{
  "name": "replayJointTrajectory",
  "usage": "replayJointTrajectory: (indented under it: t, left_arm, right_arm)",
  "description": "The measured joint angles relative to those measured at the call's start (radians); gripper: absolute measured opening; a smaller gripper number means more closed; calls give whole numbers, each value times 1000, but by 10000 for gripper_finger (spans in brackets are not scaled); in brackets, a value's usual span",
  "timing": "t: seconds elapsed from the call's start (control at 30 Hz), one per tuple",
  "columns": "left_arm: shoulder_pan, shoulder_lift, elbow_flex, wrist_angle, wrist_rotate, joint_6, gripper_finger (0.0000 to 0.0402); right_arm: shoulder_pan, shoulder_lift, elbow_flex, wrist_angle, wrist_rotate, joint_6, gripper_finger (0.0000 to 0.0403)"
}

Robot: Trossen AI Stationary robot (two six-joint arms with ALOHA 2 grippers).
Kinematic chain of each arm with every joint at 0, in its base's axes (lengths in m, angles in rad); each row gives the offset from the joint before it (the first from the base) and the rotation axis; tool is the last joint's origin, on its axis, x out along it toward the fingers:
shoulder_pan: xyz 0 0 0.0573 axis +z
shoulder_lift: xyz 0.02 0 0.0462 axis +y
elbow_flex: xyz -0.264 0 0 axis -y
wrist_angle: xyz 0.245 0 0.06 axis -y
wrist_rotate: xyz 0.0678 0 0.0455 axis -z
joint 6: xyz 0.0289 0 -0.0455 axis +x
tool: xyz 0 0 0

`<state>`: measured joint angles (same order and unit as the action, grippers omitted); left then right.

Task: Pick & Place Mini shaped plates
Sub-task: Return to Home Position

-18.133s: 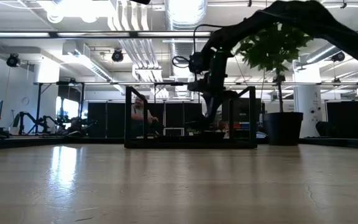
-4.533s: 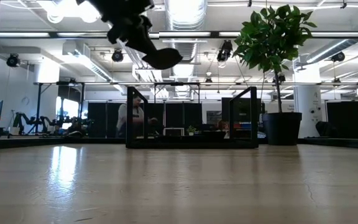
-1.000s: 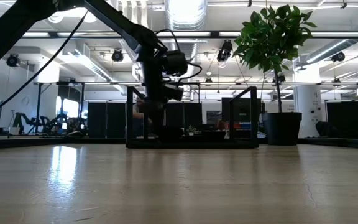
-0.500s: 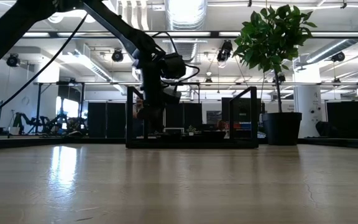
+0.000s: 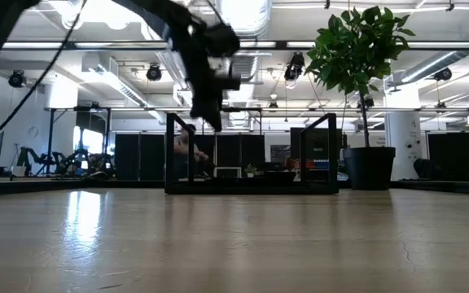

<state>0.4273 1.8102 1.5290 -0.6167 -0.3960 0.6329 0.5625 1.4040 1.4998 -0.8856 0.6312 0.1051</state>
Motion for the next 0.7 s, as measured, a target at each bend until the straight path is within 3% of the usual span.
replayJointTrajectory:
  t: [0.13,0.3,0.7]
  left_arm:
    - [-76,-144,-27,8,48,-60,6]
    - [-215,-343,-129,33,55,-122,1]
    - [-579,-858,-458,209,39,-323,0]
  right_arm:
    - [0,-46,0,-2,0,2,48]
    - [0,-130,-14,-9,-1,22,12]
    - [2,-326,-143,74,-4,23,8]
